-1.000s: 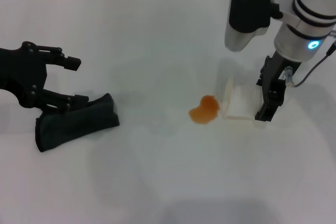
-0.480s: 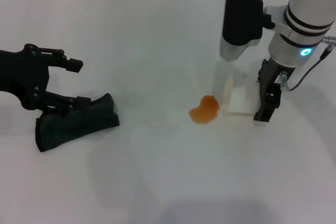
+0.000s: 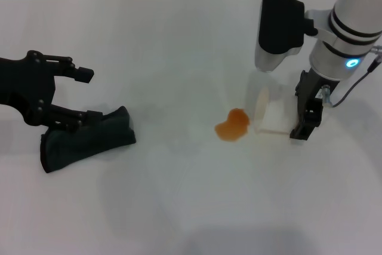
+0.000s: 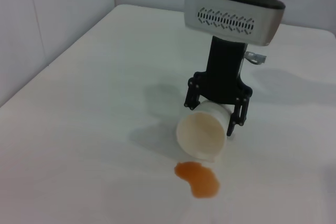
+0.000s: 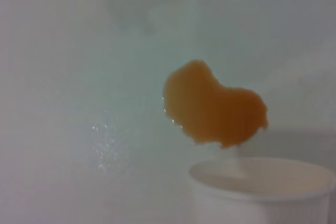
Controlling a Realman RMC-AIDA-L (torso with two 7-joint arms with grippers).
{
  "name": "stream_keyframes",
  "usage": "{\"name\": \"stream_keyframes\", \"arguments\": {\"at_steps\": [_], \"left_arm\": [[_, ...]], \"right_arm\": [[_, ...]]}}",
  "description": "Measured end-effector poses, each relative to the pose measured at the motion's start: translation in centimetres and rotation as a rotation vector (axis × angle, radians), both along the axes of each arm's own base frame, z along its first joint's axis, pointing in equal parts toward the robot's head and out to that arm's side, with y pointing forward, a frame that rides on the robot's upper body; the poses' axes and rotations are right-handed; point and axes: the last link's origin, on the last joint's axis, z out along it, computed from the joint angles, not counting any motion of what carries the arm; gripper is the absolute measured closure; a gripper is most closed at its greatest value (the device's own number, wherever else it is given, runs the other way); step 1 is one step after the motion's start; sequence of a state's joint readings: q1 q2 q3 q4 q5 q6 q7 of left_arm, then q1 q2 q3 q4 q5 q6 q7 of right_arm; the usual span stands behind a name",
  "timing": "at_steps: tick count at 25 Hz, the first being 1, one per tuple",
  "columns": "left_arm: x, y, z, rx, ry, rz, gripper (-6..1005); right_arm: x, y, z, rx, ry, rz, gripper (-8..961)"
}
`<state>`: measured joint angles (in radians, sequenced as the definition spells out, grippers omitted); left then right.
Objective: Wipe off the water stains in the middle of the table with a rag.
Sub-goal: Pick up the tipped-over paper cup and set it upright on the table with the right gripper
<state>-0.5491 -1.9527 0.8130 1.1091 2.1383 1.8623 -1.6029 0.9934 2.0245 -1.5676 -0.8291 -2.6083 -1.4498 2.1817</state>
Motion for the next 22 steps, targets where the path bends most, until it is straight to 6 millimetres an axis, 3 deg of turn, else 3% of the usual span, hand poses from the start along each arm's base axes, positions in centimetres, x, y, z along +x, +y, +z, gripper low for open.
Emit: {"name": "stream_keyframes", "arguments": {"at_steps": [5, 11, 22], "left_arm": [[0.0, 0.0, 0.1, 0.001, 0.0, -0.001, 127], [-0.1, 0.0, 0.4, 0.006, 0.004, 0.002, 128], [0.3, 0.4, 1.0, 0.016, 0.002, -0.005, 130]], "right_arm": [[0.3, -0.6, 1.1, 0.021, 0.074, -0.02, 262], [1.8, -1.6, 4.0, 0.104, 0.239, -0.044, 265], [5.9, -4.4, 7.8, 0.267, 0.919, -0.027, 273]]}}
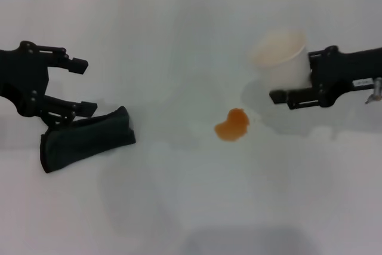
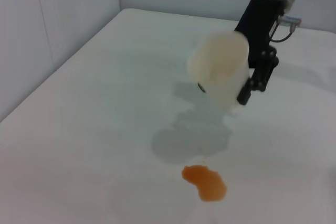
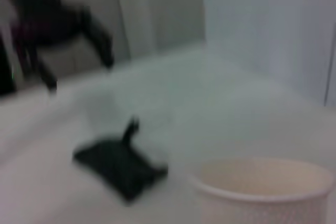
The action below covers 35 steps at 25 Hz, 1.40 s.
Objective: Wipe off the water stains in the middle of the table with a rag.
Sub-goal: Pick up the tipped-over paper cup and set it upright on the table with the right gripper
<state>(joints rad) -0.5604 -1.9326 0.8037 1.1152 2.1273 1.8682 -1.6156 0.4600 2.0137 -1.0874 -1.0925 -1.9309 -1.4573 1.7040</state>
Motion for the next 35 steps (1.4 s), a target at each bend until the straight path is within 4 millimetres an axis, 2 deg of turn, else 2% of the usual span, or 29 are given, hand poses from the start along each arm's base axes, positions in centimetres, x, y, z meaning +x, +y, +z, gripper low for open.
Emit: {"name": "stream_keyframes", "arguments": {"at_steps": [3, 6, 14, 20, 26, 35], "left_arm": [[0.0, 0.0, 0.2, -0.001, 0.002, 0.005, 130], [0.1, 0.0, 0.3, -0.007, 0.003, 0.006, 131], [0.7, 0.3, 0.5, -0.007, 0.004, 0.001, 132], [0.9, 0.3, 0.5, -0.005, 0.011, -0.004, 133], [0.8, 0.2, 0.6, -0.004, 0.013, 0.002, 134], [0.6, 0.2, 0.6, 0.003, 0.011, 0.006, 135]], "right_arm": [[1.8, -0.5, -0.3, 0.047, 0.123, -0.009, 274], [3.8, -1.1, -1.7, 0.084, 0.2, -0.02, 274], [6.8, -2.6, -4.5, 0.243, 0.273, 0.019, 274], [8.6, -3.8, -5.9, 0.372, 0.254, 0.036, 275], [9.9, -4.6, -6.1, 0.449, 0.228, 0.025, 275], [12.0, -5.5, -7.2, 0.458, 0.163, -0.084, 273]]}}
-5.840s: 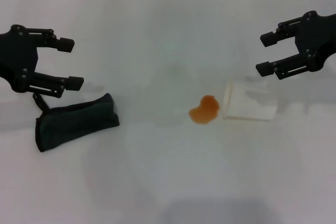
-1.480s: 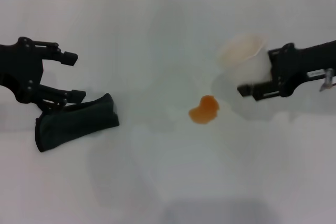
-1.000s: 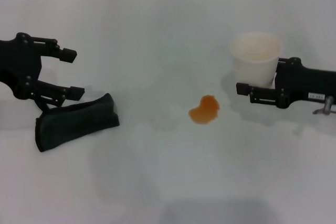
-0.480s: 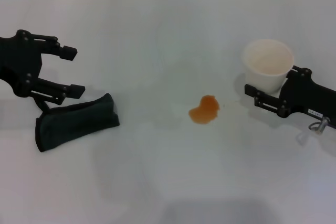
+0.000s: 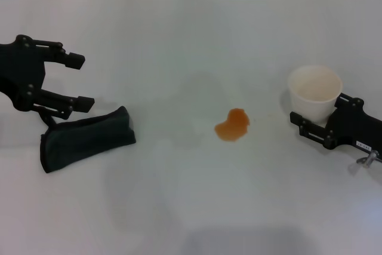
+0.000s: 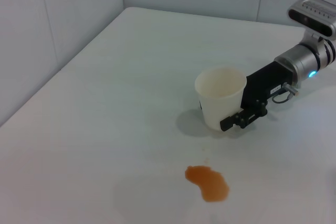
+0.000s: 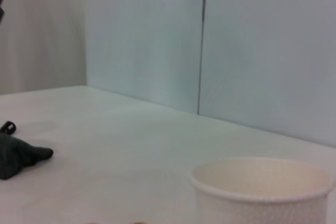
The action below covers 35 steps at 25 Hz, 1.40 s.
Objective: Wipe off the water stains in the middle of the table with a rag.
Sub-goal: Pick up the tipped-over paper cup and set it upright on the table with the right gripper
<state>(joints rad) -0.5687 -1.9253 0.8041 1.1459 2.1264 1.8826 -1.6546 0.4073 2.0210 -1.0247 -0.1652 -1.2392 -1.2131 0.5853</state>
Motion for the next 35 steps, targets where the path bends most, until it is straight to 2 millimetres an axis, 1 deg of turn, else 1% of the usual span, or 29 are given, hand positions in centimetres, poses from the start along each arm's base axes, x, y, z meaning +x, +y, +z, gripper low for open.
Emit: {"name": "stream_keyframes", "arguments": {"at_steps": [12, 24, 30, 35], "left_arm": [[0.11, -0.04, -0.32, -0.009, 0.003, -0.007, 137], [-0.2, -0.25, -0.33, -0.011, 0.005, 0.002, 139], [-0.39, -0.37, -0.33, -0.011, 0.005, 0.007, 140], [-0.48, -0.43, -0.33, -0.011, 0.005, 0.01, 140]], "right_arm": [[0.49, -0.11, -0.57, -0.003, -0.004, -0.049, 270], [1.02, -0.43, -0.49, -0.009, -0.009, -0.071, 267], [0.98, -0.66, -0.4, -0.011, 0.005, -0.068, 96], [1.0, -0.87, -0.04, -0.019, 0.036, -0.075, 92]]}}
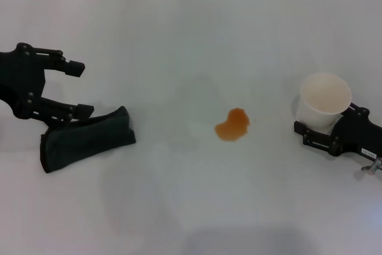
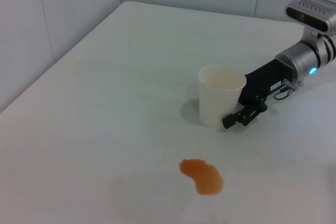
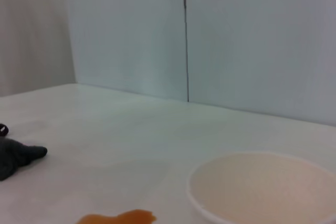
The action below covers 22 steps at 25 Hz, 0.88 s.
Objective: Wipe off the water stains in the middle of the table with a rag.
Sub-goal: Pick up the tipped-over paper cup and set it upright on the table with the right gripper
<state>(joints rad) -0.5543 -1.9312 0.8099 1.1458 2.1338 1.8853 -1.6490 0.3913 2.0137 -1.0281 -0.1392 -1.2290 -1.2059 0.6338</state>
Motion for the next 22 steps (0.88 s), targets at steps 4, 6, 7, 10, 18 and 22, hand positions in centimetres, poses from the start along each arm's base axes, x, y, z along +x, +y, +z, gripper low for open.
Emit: {"name": "stream_keyframes", "arguments": {"at_steps": [4, 6, 7, 10, 18, 22], "left_arm": [[-0.1, 0.0, 0.0, 0.0, 0.0, 0.004, 141], [-0.1, -0.1, 0.0, 0.0, 0.0, 0.005, 141], [-0.1, -0.1, 0.0, 0.0, -0.001, 0.006, 141], [-0.3, -0.2, 0.1, 0.002, -0.002, 0.014, 142], [-0.8, -0.4, 0.3, 0.011, 0.0, 0.03, 143], [-0.9, -0.3, 0.2, 0.015, 0.0, 0.031, 144]], "right_arm": [[0.0, -0.2, 0.3, -0.009, 0.01, 0.005, 92], [0.1, -0.4, 0.4, -0.018, 0.006, 0.018, 92], [0.1, -0.5, 0.4, -0.024, 0.004, 0.024, 92], [0.3, -0.7, 1.0, -0.048, 0.004, 0.03, 91], [1.3, -1.4, 3.9, -0.096, -0.009, 0.015, 93], [1.4, -1.5, 5.3, -0.109, -0.037, 0.026, 97]]}}
